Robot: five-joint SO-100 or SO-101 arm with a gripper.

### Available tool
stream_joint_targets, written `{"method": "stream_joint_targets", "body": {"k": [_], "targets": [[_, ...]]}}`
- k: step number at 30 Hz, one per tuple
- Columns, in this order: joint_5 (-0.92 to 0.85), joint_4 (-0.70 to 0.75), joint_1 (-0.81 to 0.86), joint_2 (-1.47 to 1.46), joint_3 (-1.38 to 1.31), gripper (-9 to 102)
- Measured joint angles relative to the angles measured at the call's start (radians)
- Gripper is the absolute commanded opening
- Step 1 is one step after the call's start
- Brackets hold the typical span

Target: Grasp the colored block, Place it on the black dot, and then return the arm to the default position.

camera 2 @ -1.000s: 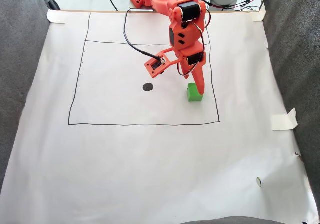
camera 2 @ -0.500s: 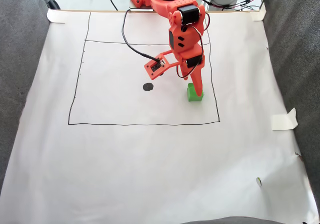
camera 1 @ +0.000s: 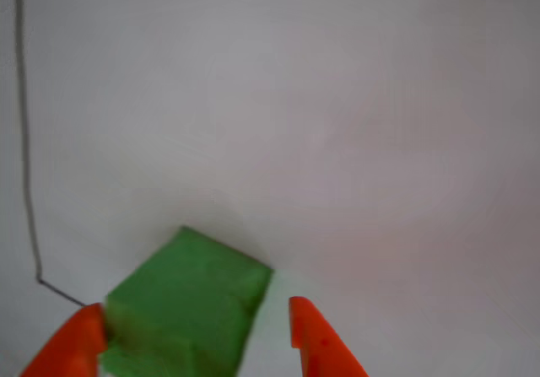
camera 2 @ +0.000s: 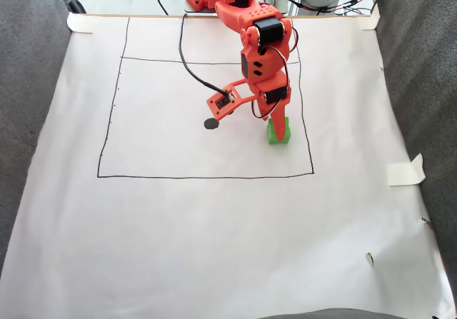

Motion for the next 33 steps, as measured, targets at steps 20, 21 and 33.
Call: {"method": "stream_joint_targets", "body": {"k": [20,21,33], "targets": [[0.031,0.057,-0.003,0.051,0.000,0],[0.041,0.061,-0.005,0.069,0.000,0],[0.155,-0.155,0.051,0.649,0.624,0]]}}
